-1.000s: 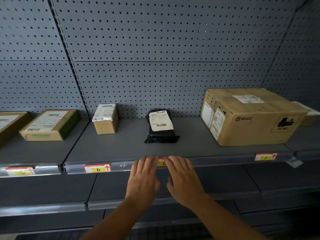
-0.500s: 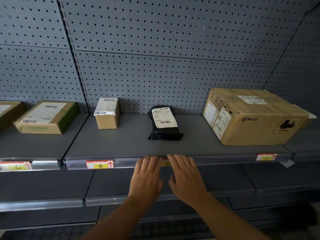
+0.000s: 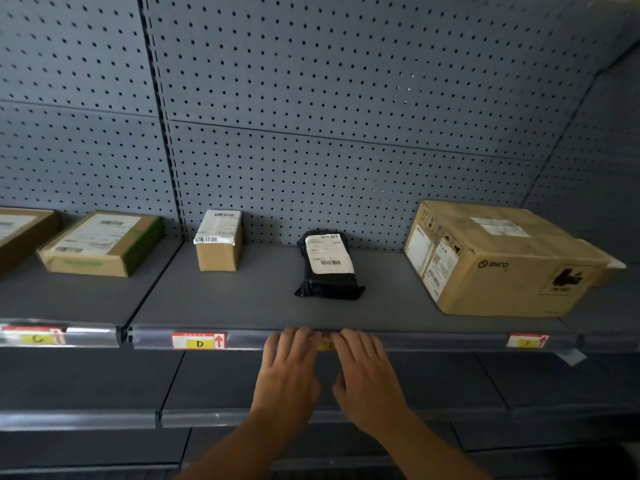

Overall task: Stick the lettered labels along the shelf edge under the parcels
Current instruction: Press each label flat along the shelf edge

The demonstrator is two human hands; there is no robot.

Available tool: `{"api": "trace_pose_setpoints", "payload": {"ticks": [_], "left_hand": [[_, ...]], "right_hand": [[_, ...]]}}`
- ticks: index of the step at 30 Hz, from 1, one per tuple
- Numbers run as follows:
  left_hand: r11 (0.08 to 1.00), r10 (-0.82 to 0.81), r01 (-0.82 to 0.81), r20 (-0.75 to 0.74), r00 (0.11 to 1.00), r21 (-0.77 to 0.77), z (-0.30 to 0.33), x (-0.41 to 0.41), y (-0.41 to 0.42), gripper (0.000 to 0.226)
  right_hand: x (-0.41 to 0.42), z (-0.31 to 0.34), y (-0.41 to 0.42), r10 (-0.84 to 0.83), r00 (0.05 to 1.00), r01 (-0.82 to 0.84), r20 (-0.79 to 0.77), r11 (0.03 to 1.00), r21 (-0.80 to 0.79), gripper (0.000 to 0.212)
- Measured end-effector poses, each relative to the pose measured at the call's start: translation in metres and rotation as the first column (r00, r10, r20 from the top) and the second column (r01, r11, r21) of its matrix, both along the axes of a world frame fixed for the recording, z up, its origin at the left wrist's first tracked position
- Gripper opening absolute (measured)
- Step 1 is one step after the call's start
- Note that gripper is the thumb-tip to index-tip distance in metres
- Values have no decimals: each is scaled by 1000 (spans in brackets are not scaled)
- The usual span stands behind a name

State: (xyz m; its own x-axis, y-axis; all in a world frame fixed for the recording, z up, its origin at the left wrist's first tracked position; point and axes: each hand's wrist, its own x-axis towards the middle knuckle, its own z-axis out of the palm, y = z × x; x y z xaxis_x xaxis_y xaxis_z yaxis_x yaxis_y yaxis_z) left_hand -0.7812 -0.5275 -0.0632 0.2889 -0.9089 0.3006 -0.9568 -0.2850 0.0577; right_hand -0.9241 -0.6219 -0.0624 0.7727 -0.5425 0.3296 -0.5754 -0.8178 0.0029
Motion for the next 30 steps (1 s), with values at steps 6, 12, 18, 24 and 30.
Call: {"api": "trace_pose_setpoints", "payload": {"ticks": [6, 12, 18, 24, 30], "left_hand": [[999, 27, -27, 32, 999, -19, 2, -32, -12, 72], [997, -32, 38, 96, 995, -61, 6, -113, -57, 76], [992, -125, 125, 21, 992, -34, 13, -216, -117, 73], [984, -166, 169, -53, 985, 49, 21, -299, -163, 72], [983, -182, 183, -8, 983, 26, 21, -321, -204, 71]], "right_hand": [[-36, 1, -13, 3, 1000, -4, 17, 1000, 28, 67], [-129, 3, -60, -30, 999, 30, 28, 1000, 8, 66], [-241, 4, -119, -131, 991, 131, -9, 991, 17, 73], [-322, 4, -164, -220, 975, 220, -14, 975, 27, 71], [-343, 4, -194, -216, 976, 215, 33, 976, 30, 70]]}}
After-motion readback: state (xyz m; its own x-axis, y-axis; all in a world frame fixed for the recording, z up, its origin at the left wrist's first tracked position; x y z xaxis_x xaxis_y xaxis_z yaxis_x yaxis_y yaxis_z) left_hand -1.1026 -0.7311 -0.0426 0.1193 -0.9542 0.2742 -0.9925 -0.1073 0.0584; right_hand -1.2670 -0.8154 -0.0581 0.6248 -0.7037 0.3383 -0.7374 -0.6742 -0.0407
